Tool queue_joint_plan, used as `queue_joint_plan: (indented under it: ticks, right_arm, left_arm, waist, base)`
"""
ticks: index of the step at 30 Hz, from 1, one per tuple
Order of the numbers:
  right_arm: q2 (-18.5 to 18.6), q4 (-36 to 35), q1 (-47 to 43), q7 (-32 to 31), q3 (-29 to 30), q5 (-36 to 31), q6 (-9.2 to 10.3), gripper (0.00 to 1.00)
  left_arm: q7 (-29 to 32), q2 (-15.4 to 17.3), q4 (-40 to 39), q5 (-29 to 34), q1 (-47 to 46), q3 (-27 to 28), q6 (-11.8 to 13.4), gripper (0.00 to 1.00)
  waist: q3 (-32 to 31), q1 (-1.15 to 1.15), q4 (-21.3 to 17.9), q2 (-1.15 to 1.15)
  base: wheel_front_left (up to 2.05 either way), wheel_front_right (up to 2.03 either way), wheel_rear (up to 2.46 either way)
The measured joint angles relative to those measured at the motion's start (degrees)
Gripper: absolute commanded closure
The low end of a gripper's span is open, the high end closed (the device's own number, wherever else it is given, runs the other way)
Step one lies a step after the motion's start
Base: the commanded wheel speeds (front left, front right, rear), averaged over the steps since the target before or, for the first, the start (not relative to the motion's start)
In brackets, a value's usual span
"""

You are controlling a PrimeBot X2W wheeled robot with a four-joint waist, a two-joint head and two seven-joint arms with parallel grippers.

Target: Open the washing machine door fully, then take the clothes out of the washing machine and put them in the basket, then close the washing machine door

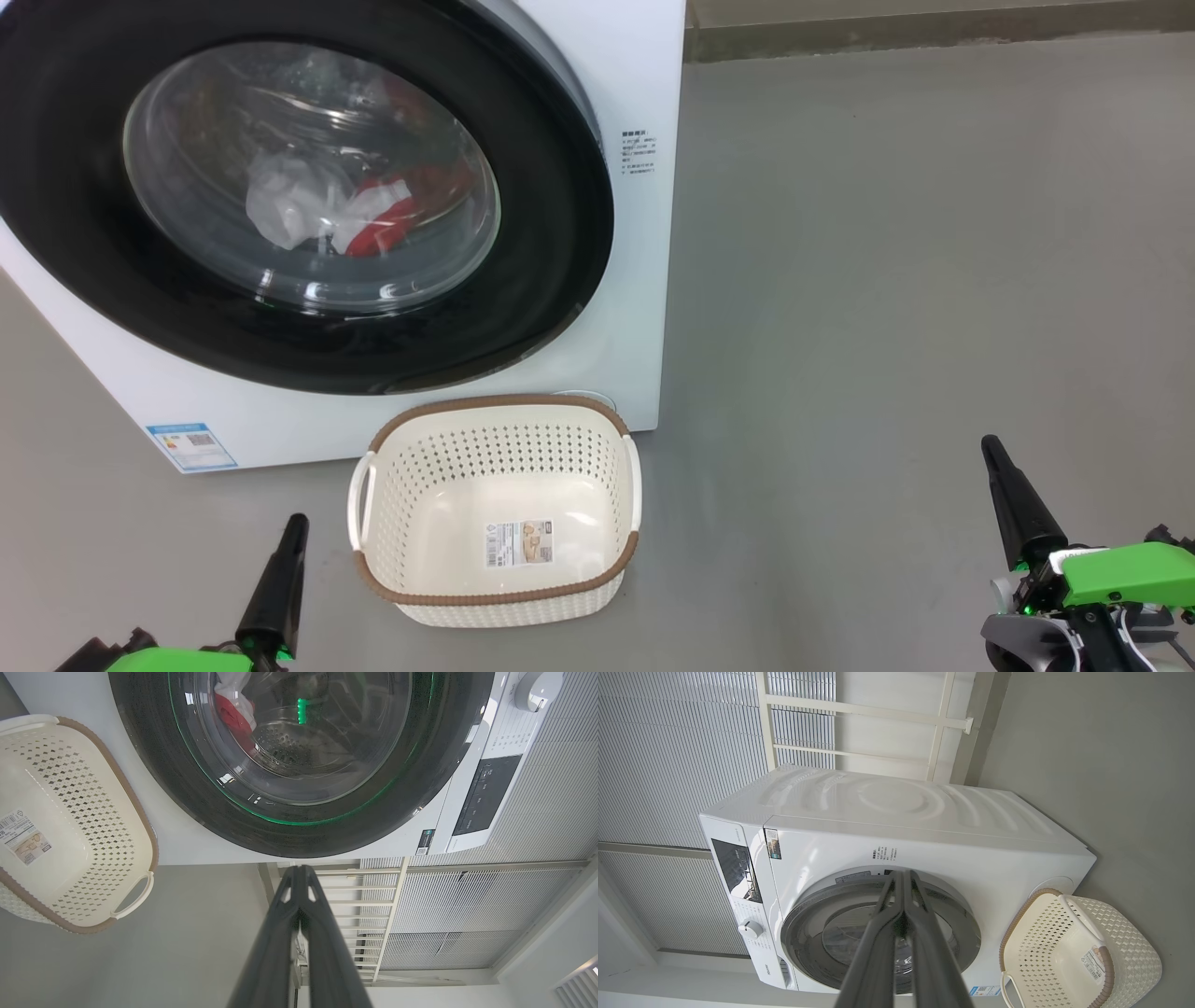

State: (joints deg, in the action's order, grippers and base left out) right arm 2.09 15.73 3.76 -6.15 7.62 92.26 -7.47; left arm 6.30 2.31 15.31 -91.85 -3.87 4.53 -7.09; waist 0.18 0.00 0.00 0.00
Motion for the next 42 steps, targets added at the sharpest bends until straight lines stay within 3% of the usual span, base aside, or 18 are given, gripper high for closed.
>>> queue_joint_plan:
  ticks: [6, 7, 24, 42]
  right_arm:
    - [0.00, 0.00, 0.00, 0.00, 0.00, 0.00, 0.01, 1.00]
    - [-0.13, 0.45, -0.09, 0.02, -0.03, 0.00, 0.00, 0.00]
    - [-1.10, 3.31, -2.63, 1.91, -1.12, -3.23, 0.01, 0.00]
    - [-0.51, 3.11, -2.64, 5.01, -3.58, -15.28, 0.01, 0.00]
  left_arm:
    - [0.00, 0.00, 0.00, 0.00, 0.00, 0.00, 0.00, 1.00]
    - [-0.01, -0.03, 0.35, 0.01, 0.15, -0.10, 0.02, 0.00]
    - [-1.89, -0.91, 2.08, 3.25, 2.70, -0.56, 0.09, 0.00]
    - [-4.97, -0.83, -0.46, 18.68, 2.81, -0.43, 0.09, 0.00]
  waist:
    - [0.00, 0.00, 0.00, 0.00]
    - [0.00, 0.00, 0.00, 0.00]
    - [0.18, 0.02, 0.29, 0.00]
    - [0.93, 0.01, 0.81, 0.00]
  base:
    - [0.00, 0.00, 0.00]
    - [0.00, 0.00, 0.00]
    - [0.00, 0.00, 0.00]
    - [0.00, 0.00, 0.00]
